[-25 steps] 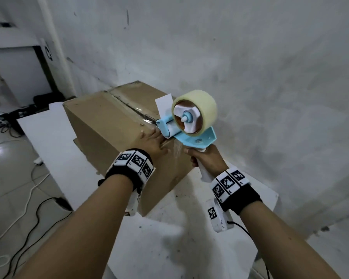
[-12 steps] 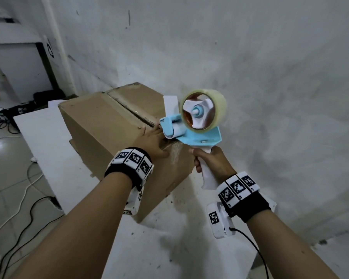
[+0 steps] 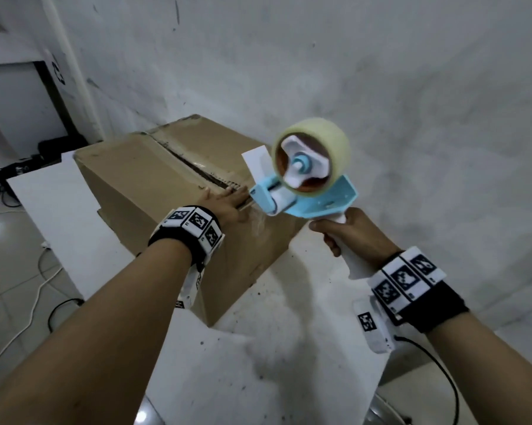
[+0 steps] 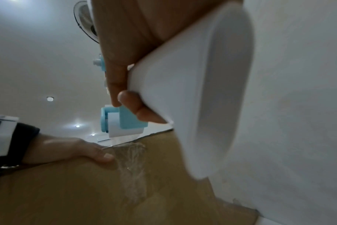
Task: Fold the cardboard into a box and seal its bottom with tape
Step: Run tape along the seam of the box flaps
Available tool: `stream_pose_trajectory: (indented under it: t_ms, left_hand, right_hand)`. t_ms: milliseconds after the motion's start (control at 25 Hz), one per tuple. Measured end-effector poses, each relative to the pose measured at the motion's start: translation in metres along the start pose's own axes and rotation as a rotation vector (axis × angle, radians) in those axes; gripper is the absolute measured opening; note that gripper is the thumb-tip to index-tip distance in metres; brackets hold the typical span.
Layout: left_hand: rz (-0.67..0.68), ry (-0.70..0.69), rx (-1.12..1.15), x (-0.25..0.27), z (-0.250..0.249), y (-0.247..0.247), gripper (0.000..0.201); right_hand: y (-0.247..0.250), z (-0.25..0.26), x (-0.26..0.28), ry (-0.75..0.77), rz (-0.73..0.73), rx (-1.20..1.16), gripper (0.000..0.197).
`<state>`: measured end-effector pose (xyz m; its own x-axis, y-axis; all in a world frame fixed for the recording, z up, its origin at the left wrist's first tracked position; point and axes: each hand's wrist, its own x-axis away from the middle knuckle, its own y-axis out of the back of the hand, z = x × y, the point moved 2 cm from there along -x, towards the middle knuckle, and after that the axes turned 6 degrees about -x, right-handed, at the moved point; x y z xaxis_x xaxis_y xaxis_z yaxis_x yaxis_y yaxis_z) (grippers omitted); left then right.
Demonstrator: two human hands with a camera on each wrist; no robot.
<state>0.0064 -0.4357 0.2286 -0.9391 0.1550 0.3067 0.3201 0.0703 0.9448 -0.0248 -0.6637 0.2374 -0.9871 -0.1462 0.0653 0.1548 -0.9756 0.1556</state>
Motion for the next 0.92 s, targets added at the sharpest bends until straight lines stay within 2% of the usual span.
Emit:
stream_pose_trajectory:
  t_ms: [160,320,440,560,720,840,920]
  left_hand:
    - [-0.036,-0.002,-0.015,0.004,-0.004,-0.004,0.064]
    - [-0.058,-0.022,0.038,0.010,-0.007,-0.006,0.063]
    - [-0.062,-0.007,0.042,0.011,-0.006,-0.007,0.063]
    - [-0.143,-0.019,0.010,0.013,-0.006,-0.007,0.061]
    - [-0.182,-0.139,-0.032,0.018,-0.016,-0.003,0.060]
    - [-0.119,-0.135,0.111,0.019,-0.020,0.000,0.049]
    - [-0.130,-0.130,0.154,0.015,-0.018,-0.001,0.046]
  right_hand:
    - [0.021,-0.002,0.031,-0.077,-0.023,0.044,0.020]
    - [0.024,-0.004,0.038,-0.061,-0.091,0.090,0.021]
    - [0.012,-0.016,0.037,-0.016,-0.161,0.145,0.023]
    - [-0.008,-0.031,0.036,-0.001,-0.155,0.231,0.025]
    - [-0.012,-0.050,0.029,-0.041,-0.131,0.155,0.025]
    - [-0.010,-0.064,0.022,-0.068,-0.166,0.040,0.028]
    - [-0.010,-0.070,0.021,-0.106,-0.175,-0.012,0.026]
